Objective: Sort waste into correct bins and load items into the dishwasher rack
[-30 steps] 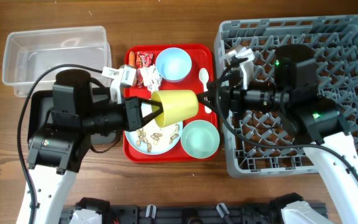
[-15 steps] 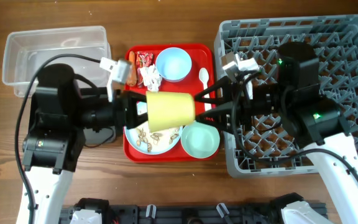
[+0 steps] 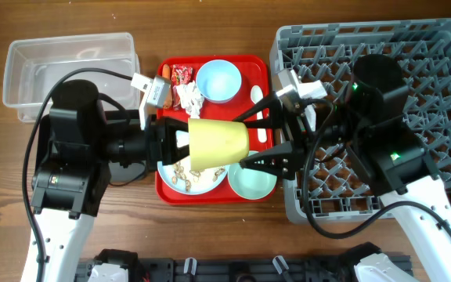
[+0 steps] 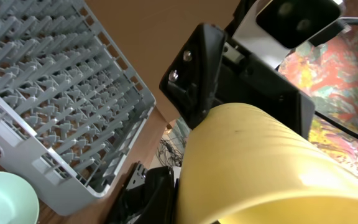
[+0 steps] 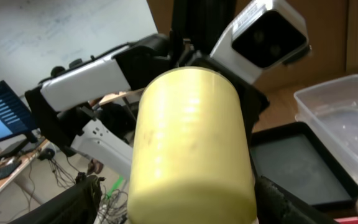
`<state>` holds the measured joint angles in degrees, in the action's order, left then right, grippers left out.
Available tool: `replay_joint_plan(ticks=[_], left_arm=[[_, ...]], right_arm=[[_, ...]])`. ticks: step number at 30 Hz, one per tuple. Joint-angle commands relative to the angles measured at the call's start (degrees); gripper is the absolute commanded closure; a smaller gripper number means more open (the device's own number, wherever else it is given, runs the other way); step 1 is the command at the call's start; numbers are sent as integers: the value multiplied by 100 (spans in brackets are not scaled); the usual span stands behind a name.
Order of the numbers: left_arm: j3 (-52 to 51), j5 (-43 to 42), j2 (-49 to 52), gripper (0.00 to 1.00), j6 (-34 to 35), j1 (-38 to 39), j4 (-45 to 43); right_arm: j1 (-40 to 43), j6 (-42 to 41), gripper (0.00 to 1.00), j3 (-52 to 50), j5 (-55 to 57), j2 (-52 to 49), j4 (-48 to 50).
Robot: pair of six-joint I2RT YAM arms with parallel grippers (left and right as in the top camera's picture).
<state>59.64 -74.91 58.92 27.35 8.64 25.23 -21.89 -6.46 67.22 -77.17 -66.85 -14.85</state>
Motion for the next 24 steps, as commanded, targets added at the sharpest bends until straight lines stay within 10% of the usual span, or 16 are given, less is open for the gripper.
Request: replay_joint_plan(ticks=[1,14,15,17,24], left_arm=[[74,101,13,96,33,63,-22],[74,127,11,93,31,63,-42],[74,129,11,75,28,63,-42],[74,149,11,0,28,61,-42],[74,369,13,0,31,57,-37]], right_arm=[[-212,-321,20,55,-24,-46,210],[-815,-439,48,55,522,-221,238],[-815,-409,48,55,538,-219,273],[-787,-415,52,55,745,-179,201],[210,-282,56,55,2090,586,-1397]])
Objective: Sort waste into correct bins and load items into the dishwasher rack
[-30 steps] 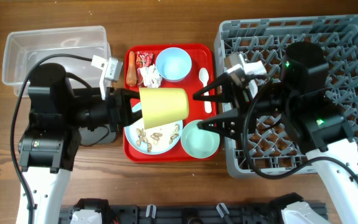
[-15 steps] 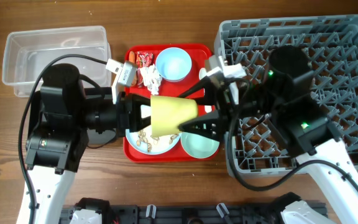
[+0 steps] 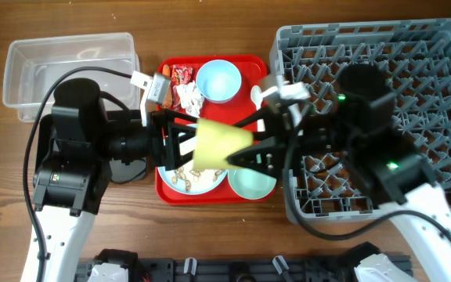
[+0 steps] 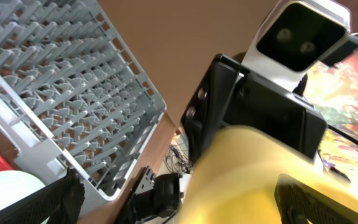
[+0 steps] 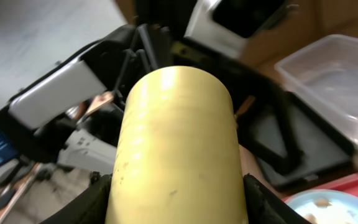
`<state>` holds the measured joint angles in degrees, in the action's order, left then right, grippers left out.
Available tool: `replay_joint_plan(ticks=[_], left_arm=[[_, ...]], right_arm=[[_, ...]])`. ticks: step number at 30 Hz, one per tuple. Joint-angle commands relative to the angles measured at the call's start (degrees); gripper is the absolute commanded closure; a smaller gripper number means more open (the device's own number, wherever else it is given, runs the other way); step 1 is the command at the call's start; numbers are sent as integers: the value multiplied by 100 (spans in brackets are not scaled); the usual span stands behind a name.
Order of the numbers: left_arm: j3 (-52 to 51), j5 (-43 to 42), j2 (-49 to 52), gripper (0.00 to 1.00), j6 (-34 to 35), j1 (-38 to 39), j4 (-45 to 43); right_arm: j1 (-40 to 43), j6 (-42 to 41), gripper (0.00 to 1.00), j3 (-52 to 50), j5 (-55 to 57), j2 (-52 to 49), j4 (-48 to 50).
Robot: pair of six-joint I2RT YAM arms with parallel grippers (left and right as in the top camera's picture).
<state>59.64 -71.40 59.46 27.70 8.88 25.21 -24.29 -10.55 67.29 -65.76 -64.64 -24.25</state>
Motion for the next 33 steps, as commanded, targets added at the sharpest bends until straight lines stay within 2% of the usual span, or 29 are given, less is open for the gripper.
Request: replay_joint_plan(ticks=[1,6,9,11,14,18,22,25,27,31,33], left_arm=[[74,46,-42,0,-7,33,-33],[74,103,-42,0,-9,33,-35],[74,192,-42,0,-7,33,-33],[74,391,-42,0,-4,33,-17],[74,640,-42,0,-7,33,-13],[74,660,-42,0,-11,33,2],[74,660,-42,0,-26,33,212],[74,660,-42,0,-26,33,225],[74,660,-42,0,-26,33,225],[74,660,-44,0,-26,33,221],[74,678,-55,0,-24,-9,223]], right_arm=[[597,160,56,48,1215,494,-734],[1189,-35,57,48,3663,1032,-2509],[1215,-1080,59,48,5886,953,-3864],[1215,-1545,59,48,6492,721,-4579],[1215,-1665,59,48,6520,254,-5029],[1215,-1836,59,48,6625,-640,-5038],[1215,-1515,49,48,6030,-1392,-5060],[1215,-1495,29,66,5978,-1447,-4966],[1215,-1558,23,212,5974,-1368,-4863],[1075,-1486,21,704,5928,-1191,-4815],[848,-1143,23,802,5709,-1143,-4605]])
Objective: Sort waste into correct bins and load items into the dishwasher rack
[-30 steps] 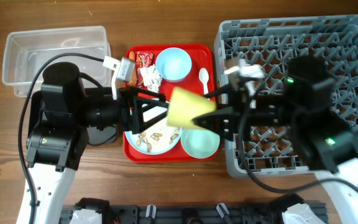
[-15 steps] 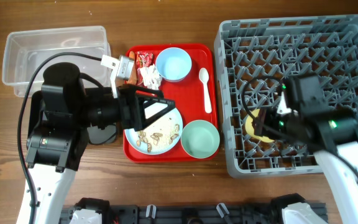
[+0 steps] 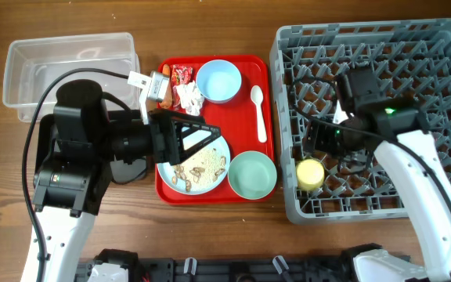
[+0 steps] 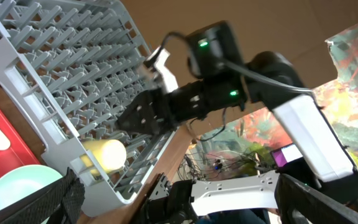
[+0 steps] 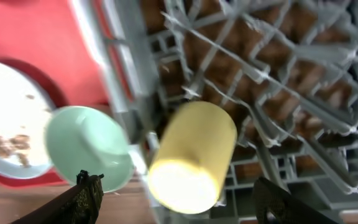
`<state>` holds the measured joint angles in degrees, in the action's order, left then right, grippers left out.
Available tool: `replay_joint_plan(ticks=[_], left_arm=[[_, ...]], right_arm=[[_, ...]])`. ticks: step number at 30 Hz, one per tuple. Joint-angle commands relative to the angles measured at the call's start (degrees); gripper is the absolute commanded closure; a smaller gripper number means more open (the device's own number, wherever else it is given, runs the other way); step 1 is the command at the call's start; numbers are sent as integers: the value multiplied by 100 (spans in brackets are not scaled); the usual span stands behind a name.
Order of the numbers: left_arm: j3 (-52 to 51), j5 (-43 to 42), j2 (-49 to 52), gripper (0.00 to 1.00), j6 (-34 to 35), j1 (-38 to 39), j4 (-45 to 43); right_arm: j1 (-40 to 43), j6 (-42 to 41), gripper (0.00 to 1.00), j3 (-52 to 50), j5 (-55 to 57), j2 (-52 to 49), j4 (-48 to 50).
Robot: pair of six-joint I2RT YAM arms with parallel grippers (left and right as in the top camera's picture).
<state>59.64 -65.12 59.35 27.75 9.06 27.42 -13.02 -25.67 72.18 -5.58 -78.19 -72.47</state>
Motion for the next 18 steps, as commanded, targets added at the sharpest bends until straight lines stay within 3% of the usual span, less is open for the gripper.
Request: replay_joint_plan(ticks=[1,6,8,10,13,18], left_arm=[[76,96,-55,0,-28,-79,4],[76,625,-157,0,-28,-691,302],[76,1429,-243,0,-26,-1172,920],[76,2686,-348,0,-20,-1711,1764],[76,3676,-433,0,-7,-2236,2531],[74,4232,-426,0,-33,-2750,2988]], right_arm=[[-435,490,23,313,-494,216,326],[-1740,258,28,289,-317,-33,632],[-2144,-157,34,111,293,-376,841],[-2245,-201,36,-101,474,-787,1115],[-2245,-72,39,-144,472,-1469,1486],[-2236,149,40,-144,1036,-2107,1895]])
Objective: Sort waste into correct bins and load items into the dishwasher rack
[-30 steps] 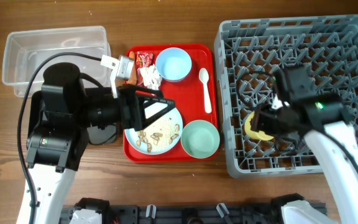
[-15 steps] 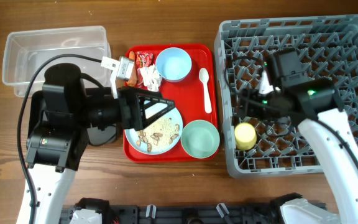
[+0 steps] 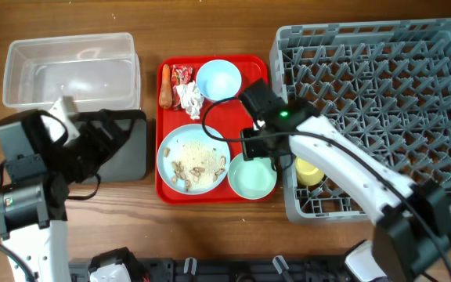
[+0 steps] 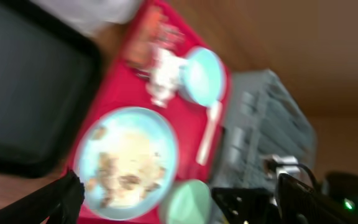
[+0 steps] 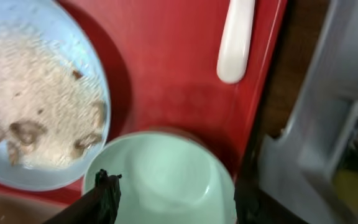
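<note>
My right gripper (image 3: 258, 149) is open low over the red tray (image 3: 249, 66). In the right wrist view its fingers (image 5: 107, 194) straddle the mint green bowl (image 5: 163, 180), which sits at the tray's front right (image 3: 251, 177). A yellow cup (image 3: 310, 171) lies in the front left corner of the grey dishwasher rack (image 3: 382, 102). The plate with food scraps (image 3: 193, 159), blue bowl (image 3: 218, 80), white spoon (image 5: 236, 37), carrot (image 3: 165, 84), wrappers (image 3: 182, 74) and crumpled tissue (image 3: 188, 98) are on the tray. My left gripper (image 3: 114, 141) is open over the black tray (image 3: 128, 160), holding nothing.
A clear plastic bin (image 3: 69, 66) stands at the back left, behind the black tray. The rack fills the right side, its left wall close to my right gripper. The left wrist view is blurred but shows the plate (image 4: 129, 155) and blue bowl (image 4: 202, 74).
My right gripper has moved from over the rack's front left corner to the green bowl on the tray, still open. My left arm has moved left from the tray to over the black tray.
The yellow cup hung above the tray between both grippers. Then my right gripper held it and the left stood open. Later the cup lay in the rack's front left corner with the right gripper open above it. Now the right gripper straddles the green bowl.
</note>
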`<state>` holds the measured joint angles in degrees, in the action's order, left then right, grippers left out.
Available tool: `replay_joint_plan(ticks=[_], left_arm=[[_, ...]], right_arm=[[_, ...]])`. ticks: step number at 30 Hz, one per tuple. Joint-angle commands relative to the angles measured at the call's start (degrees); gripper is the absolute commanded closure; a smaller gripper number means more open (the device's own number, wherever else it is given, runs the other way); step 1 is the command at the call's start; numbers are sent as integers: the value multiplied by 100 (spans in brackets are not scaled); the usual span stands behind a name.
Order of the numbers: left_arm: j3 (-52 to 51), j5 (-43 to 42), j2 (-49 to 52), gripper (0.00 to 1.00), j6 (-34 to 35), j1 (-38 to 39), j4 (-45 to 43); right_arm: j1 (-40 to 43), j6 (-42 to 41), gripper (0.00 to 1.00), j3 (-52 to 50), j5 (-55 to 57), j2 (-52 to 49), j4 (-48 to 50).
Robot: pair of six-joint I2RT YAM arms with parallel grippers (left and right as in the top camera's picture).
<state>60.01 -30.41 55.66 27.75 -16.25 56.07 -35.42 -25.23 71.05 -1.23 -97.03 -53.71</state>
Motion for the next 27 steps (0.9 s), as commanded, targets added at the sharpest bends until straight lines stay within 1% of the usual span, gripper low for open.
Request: replay_joint_plan(ticks=[1,5,8,9,11,13,15,17,18,20,24,27], left_arm=[[37,848,-52,0,-31,-236,162],[37,866,-48,0,-31,-236,166],[37,866,-48,0,-31,-234,166],[37,866,-48,0,-31,-234,166],[37,866,-48,0,-31,-234,166],[37,866,-48,0,-31,-234,166],[37,866,-48,0,-31,-234,166],[37,866,-48,0,-31,-234,166],[37,866,-48,0,-31,-234,166],[37,866,-48,0,-31,-234,166],[37,866,-48,0,-31,-234,166],[37,866,-48,0,-31,-234,166]], right_arm=[[9,129,40,-31,721,-310,35],[9,750,44,-31,752,-754,238],[9,1475,45,-31,208,-1005,315],[9,1646,50,-31,96,-1047,315],[9,1679,58,-31,120,-1064,306],[9,1759,60,-31,120,-1064,262],[7,1720,60,-28,120,-1062,195],[9,1711,51,-7,122,-1012,131],[9,1711,48,0,122,-946,118],[9,1714,47,0,120,-678,114],[9,1864,39,-2,79,-162,-4],[9,2103,37,-2,-166,-55,-181]])
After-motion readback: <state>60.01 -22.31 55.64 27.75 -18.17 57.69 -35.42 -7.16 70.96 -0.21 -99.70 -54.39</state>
